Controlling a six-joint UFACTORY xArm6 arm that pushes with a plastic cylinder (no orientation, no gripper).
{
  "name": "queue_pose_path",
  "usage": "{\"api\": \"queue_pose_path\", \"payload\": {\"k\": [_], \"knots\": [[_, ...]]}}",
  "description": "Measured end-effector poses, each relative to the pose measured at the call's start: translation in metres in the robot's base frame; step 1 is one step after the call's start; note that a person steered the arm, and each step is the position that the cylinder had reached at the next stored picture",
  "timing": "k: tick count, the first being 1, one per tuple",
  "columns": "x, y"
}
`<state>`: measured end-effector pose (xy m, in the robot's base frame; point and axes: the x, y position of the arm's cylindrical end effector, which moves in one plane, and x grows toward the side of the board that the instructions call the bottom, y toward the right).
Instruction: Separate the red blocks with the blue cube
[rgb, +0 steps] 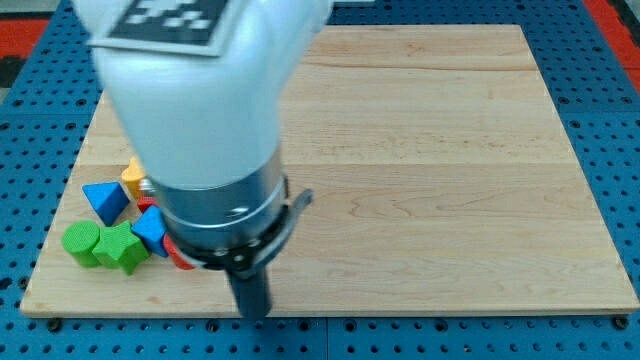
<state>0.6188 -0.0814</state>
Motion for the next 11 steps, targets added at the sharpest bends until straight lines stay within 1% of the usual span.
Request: {"api": "queue_pose_path", "payload": {"k": [1,2,3,4,5,6,7,9,10,11], "knots": [[-0.015,-0.063],[-0.05,-0.065],[-0.042,-0.056],[-0.036,-0.077],[-0.064,-0.109],[-0.073,-0.096],[-0.106,-0.069],[-0.116,-0.088],[-0.134,-0.091],[-0.137,-0.072]]}}
